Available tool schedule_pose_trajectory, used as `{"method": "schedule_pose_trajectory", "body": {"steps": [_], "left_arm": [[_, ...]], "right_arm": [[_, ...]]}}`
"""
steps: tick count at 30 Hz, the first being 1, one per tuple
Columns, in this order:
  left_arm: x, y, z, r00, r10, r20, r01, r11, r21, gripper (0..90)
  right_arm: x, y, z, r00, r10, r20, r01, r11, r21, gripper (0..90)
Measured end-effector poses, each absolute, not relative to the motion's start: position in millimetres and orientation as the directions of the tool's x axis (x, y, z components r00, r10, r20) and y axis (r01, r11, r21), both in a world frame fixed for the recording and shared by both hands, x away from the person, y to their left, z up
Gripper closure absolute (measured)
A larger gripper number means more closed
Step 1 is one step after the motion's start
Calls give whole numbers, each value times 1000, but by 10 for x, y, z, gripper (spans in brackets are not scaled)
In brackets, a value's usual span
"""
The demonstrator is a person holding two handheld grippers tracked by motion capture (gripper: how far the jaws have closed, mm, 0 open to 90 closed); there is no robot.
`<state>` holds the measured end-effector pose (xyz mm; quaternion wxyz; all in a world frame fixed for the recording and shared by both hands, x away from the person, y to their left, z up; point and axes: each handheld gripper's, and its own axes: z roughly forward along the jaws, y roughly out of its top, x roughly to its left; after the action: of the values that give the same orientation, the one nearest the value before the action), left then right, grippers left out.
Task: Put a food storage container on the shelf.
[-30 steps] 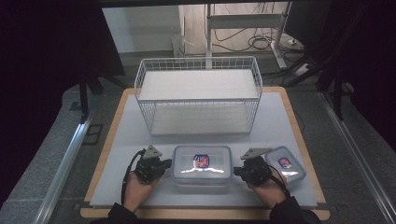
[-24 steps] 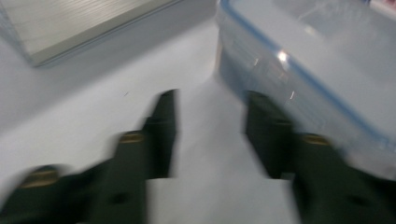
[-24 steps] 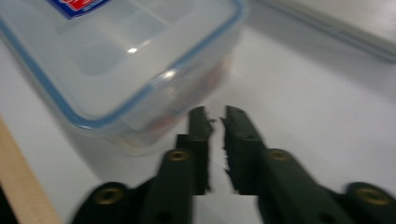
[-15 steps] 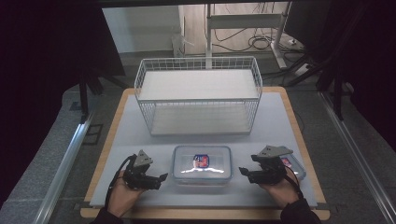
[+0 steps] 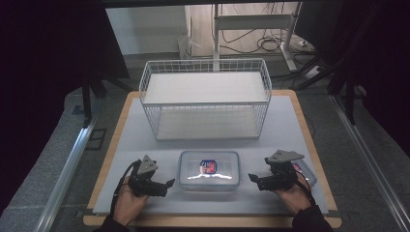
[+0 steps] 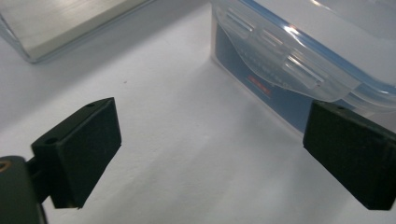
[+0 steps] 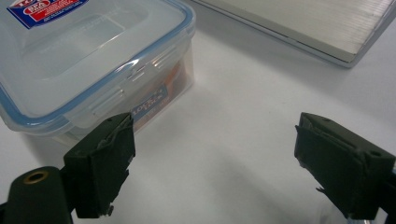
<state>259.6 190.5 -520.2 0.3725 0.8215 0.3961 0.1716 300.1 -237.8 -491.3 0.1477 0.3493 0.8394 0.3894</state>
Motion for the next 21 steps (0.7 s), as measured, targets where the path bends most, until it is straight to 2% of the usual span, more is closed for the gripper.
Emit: {"method": "schedule_pose_trajectory", "body": {"steps": [8,14,21], "left_arm": [[2618,1882,-5204,622,783,-16,553,-425,717,45],[2615,1928,-5101,596,802,-32,555,-383,738,46],[2670,1894,-4951,641,747,-174,556,-297,776,23]], "right_arm": [[3002,-2371,-4914,-714,699,31,477,453,753,118],[3008,-2366,-4878,-714,698,59,490,437,754,112],[3012,-2296,-4770,-716,693,84,503,429,750,69]]}}
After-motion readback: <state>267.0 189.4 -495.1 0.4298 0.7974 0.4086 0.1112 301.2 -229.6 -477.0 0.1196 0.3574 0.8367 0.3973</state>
